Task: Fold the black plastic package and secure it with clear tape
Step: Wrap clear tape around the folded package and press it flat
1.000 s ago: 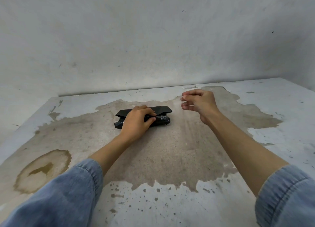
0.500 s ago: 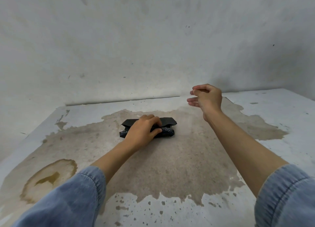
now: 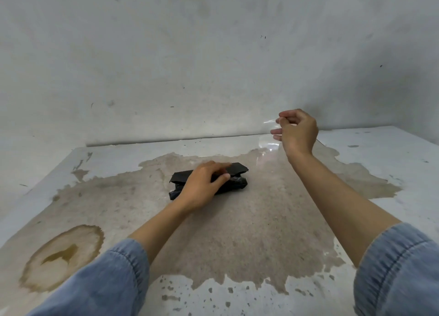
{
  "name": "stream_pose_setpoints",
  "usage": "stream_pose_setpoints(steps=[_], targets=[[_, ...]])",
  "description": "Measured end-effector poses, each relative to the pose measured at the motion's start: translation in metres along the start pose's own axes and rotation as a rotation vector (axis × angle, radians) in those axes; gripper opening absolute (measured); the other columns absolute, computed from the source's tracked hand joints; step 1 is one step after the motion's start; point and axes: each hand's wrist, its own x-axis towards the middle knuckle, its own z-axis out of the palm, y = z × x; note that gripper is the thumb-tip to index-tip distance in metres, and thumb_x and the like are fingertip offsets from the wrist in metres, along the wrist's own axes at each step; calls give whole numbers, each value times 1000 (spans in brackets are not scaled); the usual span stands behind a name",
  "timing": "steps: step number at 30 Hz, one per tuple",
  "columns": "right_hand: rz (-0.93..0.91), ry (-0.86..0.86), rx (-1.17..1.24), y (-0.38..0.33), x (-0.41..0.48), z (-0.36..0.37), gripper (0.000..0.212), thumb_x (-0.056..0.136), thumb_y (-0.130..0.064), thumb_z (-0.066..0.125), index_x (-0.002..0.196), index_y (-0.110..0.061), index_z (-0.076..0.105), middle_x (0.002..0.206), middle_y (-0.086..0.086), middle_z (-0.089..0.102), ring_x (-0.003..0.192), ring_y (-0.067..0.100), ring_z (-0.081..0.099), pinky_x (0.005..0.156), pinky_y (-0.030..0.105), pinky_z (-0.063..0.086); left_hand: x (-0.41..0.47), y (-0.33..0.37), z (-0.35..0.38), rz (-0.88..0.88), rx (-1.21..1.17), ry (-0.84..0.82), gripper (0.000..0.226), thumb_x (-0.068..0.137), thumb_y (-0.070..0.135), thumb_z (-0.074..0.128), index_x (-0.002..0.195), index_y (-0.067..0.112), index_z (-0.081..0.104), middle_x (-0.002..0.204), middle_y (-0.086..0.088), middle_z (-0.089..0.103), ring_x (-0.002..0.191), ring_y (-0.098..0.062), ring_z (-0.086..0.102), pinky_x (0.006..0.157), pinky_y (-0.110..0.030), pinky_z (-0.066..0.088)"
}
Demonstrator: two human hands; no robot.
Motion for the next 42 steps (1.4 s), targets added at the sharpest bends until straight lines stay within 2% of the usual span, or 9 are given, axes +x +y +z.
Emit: stream_pose_setpoints(steps=[3,8,14,17,21,28,35,38,42], targets=[[-77,29,11,-4,1,10,12,86,-5,58,86,-14,66,84,3,69,60,19,69,67,40,59,0,1,-17,-132,-325,-44,39,96,32,52,134,33,49,114,8,64,102,-4,61,89,-15,42],[-268,-41,-27,-12,-14,39,10,86,-6,60,87,-14,67,79,-8,67,74,15,69,75,43,55,0,1,-21,-199,-494,-8,31,95,35,52,127,34,52,119,2,63,102,-11,65,100,-35,47],[-458,-223,-128,-1,-44,65,9,87,-9,59,88,-14,67,82,-5,70,77,13,67,72,41,55,7,8,-31,-402,-870,148,4,94,23,57,97,23,60,109,-3,63,101,-23,67,93,-37,50],[-559,-311,-172,7,-57,69,9,89,-10,58,90,-13,67,86,-5,71,79,13,67,73,40,55,10,5,-33,-496,-1014,197,6,91,19,62,86,18,60,100,-2,60,102,-24,67,91,-41,52],[-621,-393,-205,13,-73,70,7,90,-9,59,95,-9,64,90,-6,71,84,10,68,77,36,55,9,4,-33,-539,-1090,236,3,92,16,62,91,15,65,105,-3,61,104,-24,65,91,-43,52],[-673,-471,-269,13,-79,72,16,91,-11,59,105,-8,52,94,-6,73,92,11,69,76,33,54,10,6,-34,-570,-1123,260,25,91,30,62,109,14,67,117,-4,59,106,-21,63,94,-46,50],[-745,-589,-348,16,-83,70,24,93,-12,54,115,-11,45,106,-8,71,93,14,65,71,20,40,14,7,-35,-650,-1161,281,35,83,44,68,100,13,68,112,-3,60,104,-22,65,90,-44,53],[-791,-619,-366,16,-82,70,26,91,-9,56,115,-10,46,106,-6,71,99,16,65,74,27,48,16,6,-36,-678,-1166,294,34,82,37,71,103,11,67,112,-4,62,103,-23,66,88,-44,54],[-807,-677,-381,19,-79,69,28,89,-15,58,114,-12,45,109,-7,70,104,19,63,80,33,51,17,6,-36,-726,-1204,345,9,89,17,58,85,10,62,101,-7,61,95,-25,65,86,-46,54]])
